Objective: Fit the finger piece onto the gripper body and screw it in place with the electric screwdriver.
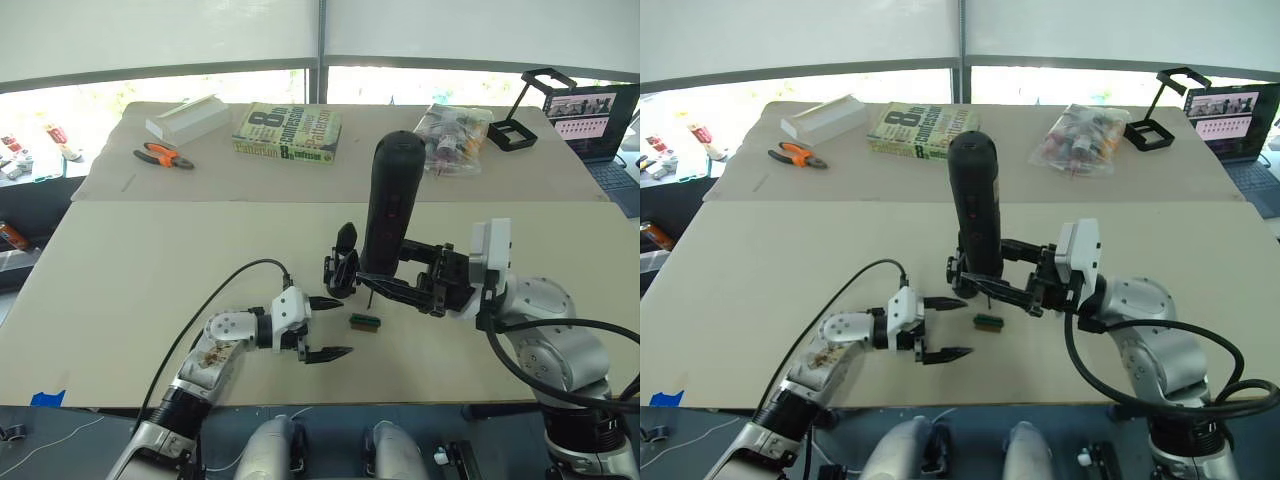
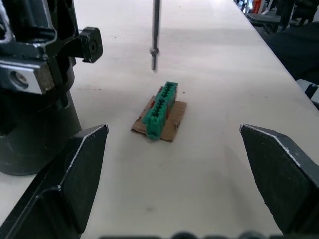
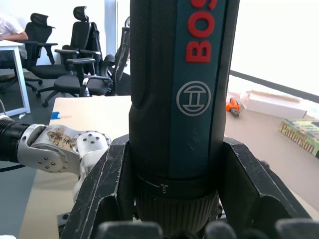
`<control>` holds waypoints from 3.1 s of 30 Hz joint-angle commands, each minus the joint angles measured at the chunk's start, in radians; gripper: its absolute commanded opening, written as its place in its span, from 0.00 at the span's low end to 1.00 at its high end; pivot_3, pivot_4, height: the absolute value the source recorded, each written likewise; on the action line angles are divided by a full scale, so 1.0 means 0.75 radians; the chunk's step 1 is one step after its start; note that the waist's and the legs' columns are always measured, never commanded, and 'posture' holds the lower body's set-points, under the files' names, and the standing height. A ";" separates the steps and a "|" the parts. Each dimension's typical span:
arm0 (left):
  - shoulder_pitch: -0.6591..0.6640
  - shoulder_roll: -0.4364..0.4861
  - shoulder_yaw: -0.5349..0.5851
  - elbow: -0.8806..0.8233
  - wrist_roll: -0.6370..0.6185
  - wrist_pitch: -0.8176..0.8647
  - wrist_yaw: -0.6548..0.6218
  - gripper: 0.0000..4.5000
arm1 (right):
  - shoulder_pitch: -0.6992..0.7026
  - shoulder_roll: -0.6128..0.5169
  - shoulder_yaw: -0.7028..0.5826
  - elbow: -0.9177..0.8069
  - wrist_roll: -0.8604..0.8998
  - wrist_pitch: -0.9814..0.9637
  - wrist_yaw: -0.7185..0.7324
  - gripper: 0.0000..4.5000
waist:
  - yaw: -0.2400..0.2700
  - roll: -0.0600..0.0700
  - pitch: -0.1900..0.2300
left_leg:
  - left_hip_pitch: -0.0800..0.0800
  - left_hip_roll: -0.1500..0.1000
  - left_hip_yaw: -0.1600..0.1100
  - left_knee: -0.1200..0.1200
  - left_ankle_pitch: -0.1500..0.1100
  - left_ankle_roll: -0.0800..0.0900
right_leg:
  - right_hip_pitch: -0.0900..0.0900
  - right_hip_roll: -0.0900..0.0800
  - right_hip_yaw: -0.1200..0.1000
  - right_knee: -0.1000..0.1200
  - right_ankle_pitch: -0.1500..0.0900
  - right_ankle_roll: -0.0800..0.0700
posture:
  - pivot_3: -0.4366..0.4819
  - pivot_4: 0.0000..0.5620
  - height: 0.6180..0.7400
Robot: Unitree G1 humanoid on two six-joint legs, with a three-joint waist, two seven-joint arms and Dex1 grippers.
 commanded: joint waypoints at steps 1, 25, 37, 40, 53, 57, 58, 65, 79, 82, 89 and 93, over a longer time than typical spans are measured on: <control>0.011 0.031 0.091 -0.152 -0.140 0.020 -0.044 1.00 | -0.049 -0.040 -0.106 -0.117 0.113 0.035 -0.037 0.42 | 0.001 0.000 0.000 | 0.000 0.000 0.000 0.000 0.000 0.000 | 0.000 -0.001 0.000 0.000 0.000 0.000 | 0.48 0.27 1.00; 0.125 0.217 0.457 -0.383 -0.393 0.238 0.126 1.00 | -0.280 -0.225 -0.307 -0.218 0.557 0.265 -0.284 0.42 | 0.000 0.000 0.000 | 0.001 0.000 0.001 -0.001 0.000 0.000 | 0.001 0.001 0.001 -0.001 0.000 0.000 | 0.48 0.27 1.00; 0.152 0.086 0.244 -0.214 -0.030 0.008 0.256 1.00 | -0.410 -0.149 -0.173 -0.181 0.556 0.276 -0.265 0.42 | 0.004 0.000 0.000 | 0.000 -0.001 0.002 -0.001 0.000 0.000 | 0.000 0.001 0.000 -0.001 0.000 0.000 | 0.48 0.27 1.00; 0.106 0.008 0.186 -0.136 0.038 0.010 0.326 1.00 | -0.425 -0.144 -0.160 -0.172 0.550 0.280 -0.264 0.42 | 0.004 -0.001 0.000 | 0.000 -0.001 0.002 -0.001 0.000 0.000 | 0.001 0.001 0.000 -0.001 0.000 0.000 | 0.48 0.27 1.00; -0.067 -0.242 0.034 0.136 0.208 0.003 0.502 1.00 | -0.434 -0.155 -0.167 -0.195 0.539 0.297 -0.292 0.42 | 0.006 -0.001 0.001 | 0.000 -0.001 0.002 0.000 -0.001 0.002 | 0.001 -0.001 0.000 -0.001 0.001 0.000 | 0.48 0.27 1.00; -0.116 -0.283 0.031 0.196 0.239 -0.007 0.547 1.00 | -0.411 -0.157 -0.173 -0.213 0.536 0.296 -0.306 0.42 | 0.008 -0.001 0.001 | 0.000 -0.001 0.001 0.000 -0.001 0.002 | 0.001 -0.001 -0.001 -0.001 0.001 0.000 | 0.48 0.27 1.00; -0.127 -0.284 0.033 0.209 0.250 -0.009 0.558 1.00 | -0.407 -0.158 -0.174 -0.217 0.536 0.295 -0.309 0.42 | 0.008 -0.001 0.001 | 0.000 -0.001 0.001 0.000 -0.001 0.002 | 0.001 -0.001 -0.001 -0.001 0.001 0.000 | 0.48 0.27 1.00; -0.172 -0.288 0.025 0.271 0.252 0.007 0.538 1.00 | -0.381 -0.180 -0.198 -0.232 0.540 0.291 -0.330 0.42 | 0.007 -0.001 0.001 | 0.000 -0.001 0.001 0.000 -0.001 0.002 | 0.001 -0.001 -0.001 0.000 0.001 0.000 | 0.48 0.27 1.00; -0.193 -0.264 0.048 0.375 0.179 -0.073 0.377 0.54 | -0.377 -0.206 -0.212 -0.227 0.541 0.292 -0.338 0.42 | 0.001 -0.001 0.000 | 0.000 0.000 0.001 -0.001 -0.001 0.002 | 0.001 -0.001 -0.001 -0.001 0.001 0.000 | 0.48 0.27 1.00; -0.246 -0.270 0.059 0.434 0.135 -0.119 0.276 0.54 | -0.375 -0.210 -0.216 -0.224 0.543 0.295 -0.333 0.42 | 0.001 -0.001 0.000 | 0.000 -0.001 0.001 -0.001 -0.001 0.002 | 0.001 -0.001 -0.001 -0.001 0.001 0.000 | 0.48 0.27 1.00; -0.383 -0.275 0.071 0.647 0.153 -0.174 0.187 0.54 | -0.377 -0.212 -0.217 -0.223 0.547 0.300 -0.328 0.42 | 0.011 -0.001 0.000 | 0.000 -0.001 0.001 0.001 -0.001 0.003 | 0.001 -0.002 -0.001 -0.001 0.001 0.001 | 0.48 0.27 1.00; -0.414 -0.288 0.078 0.730 0.168 -0.196 0.186 0.54 | -0.372 -0.208 -0.218 -0.229 0.550 0.298 -0.332 0.42 | 0.016 -0.001 0.000 | 0.000 -0.001 0.001 0.001 -0.001 0.004 | 0.002 -0.002 -0.001 -0.001 0.002 0.001 | 0.48 0.27 1.00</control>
